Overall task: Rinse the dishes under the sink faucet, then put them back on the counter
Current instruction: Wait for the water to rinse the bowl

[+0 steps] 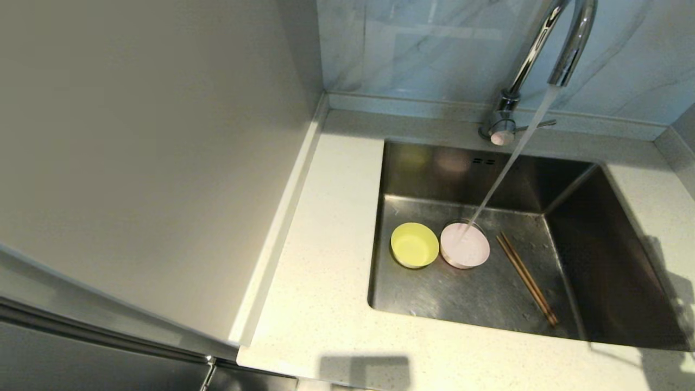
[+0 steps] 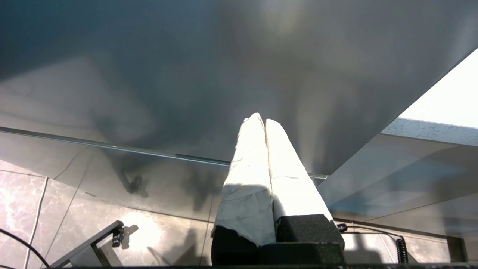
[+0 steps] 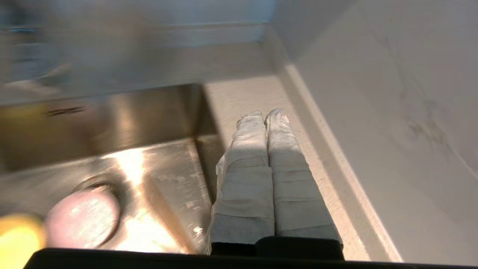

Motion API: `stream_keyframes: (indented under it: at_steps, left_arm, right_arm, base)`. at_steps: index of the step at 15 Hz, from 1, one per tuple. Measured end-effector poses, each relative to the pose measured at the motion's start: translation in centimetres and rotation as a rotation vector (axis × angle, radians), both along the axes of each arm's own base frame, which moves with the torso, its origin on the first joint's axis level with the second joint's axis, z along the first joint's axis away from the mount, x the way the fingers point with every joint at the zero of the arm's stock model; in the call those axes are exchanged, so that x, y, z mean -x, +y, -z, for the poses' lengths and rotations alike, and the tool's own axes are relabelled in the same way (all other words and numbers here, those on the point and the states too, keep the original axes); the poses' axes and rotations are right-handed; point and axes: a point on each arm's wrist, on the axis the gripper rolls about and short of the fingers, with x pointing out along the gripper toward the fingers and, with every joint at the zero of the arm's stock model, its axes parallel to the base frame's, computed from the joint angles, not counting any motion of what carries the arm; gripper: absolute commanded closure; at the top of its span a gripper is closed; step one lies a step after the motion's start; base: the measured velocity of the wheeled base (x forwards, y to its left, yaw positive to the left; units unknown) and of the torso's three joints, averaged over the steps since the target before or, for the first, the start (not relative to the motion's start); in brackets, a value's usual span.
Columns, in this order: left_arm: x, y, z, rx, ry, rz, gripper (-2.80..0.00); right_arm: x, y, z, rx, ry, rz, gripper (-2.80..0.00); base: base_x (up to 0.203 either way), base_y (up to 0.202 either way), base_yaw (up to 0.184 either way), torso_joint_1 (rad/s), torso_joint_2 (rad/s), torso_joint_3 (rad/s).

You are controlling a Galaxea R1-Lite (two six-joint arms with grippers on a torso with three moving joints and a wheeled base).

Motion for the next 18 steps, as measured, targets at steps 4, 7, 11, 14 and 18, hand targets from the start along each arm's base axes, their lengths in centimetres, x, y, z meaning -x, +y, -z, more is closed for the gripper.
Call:
stream_keyframes:
  at_steps: [4, 7, 11, 14, 18]
  left_arm:
    - [0.0, 0.0, 0.0, 0.000, 0.000, 0.000, 0.00]
    - [0.0, 0.0, 0.0, 0.000, 0.000, 0.001, 0.00]
    - [0.0, 0.0, 0.0, 0.000, 0.000, 0.000, 0.00]
    - [0.0, 0.0, 0.0, 0.000, 0.000, 0.001, 0.00]
    - [0.0, 0.0, 0.0, 0.000, 0.000, 0.001, 0.00]
  right_arm:
    - [7.4, 2.3, 1.7, 0.090, -0.145, -0.204, 0.00]
    - [12.3, 2.9, 3.7, 0.196, -0.247, -0.313, 0.00]
    - [16.6, 3.1, 7.4, 0.282, -0.342, -0.333, 0.00]
    - [18.7, 3.1, 10.2, 0.341, -0.369, -0.320, 0.00]
    - [19.7, 3.0, 11.9, 0.365, -0.412, -0.314, 0.00]
  base:
    - [0.000, 0.000, 0.000, 0.000, 0.00, 0.000]
    - [0.000, 0.000, 0.000, 0.000, 0.00, 0.000]
    - [0.000, 0.000, 0.000, 0.000, 0.00, 0.000]
    - [0.000, 0.000, 0.000, 0.000, 0.00, 0.000]
    - [0.000, 0.000, 0.000, 0.000, 0.00, 0.000]
